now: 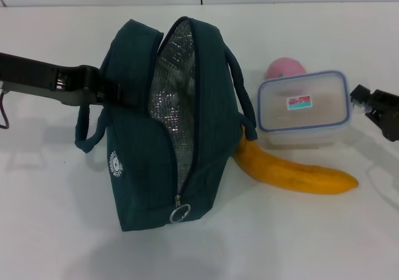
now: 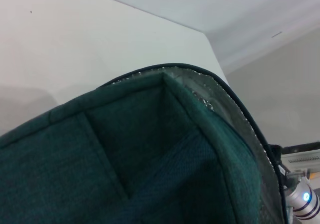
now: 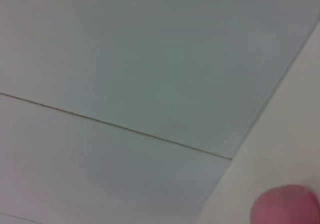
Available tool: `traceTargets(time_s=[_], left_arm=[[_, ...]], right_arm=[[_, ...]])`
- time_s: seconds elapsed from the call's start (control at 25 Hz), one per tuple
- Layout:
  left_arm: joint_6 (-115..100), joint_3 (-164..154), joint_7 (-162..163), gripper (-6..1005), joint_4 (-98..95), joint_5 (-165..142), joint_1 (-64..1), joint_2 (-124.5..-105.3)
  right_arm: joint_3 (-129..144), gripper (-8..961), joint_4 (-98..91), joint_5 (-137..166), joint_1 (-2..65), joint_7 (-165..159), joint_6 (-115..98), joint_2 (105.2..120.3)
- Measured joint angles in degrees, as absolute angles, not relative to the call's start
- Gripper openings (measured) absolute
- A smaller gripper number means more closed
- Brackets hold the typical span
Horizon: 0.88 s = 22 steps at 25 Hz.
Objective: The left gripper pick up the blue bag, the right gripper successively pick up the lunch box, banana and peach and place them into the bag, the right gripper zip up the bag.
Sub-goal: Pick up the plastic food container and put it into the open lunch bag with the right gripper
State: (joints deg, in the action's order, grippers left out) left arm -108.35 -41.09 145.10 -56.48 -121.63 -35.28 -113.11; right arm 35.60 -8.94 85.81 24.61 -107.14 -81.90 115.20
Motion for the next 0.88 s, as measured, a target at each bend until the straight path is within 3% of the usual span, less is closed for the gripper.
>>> traceTargets(time_s=[0.88], left_arm=[[-109.51, -41.26, 145.73, 39, -56.28, -119.98, -34.93, -113.15]], right_arm=[[32.60, 95, -9.42, 76.61, 20.47, -107.64, -101.57, 114.51]])
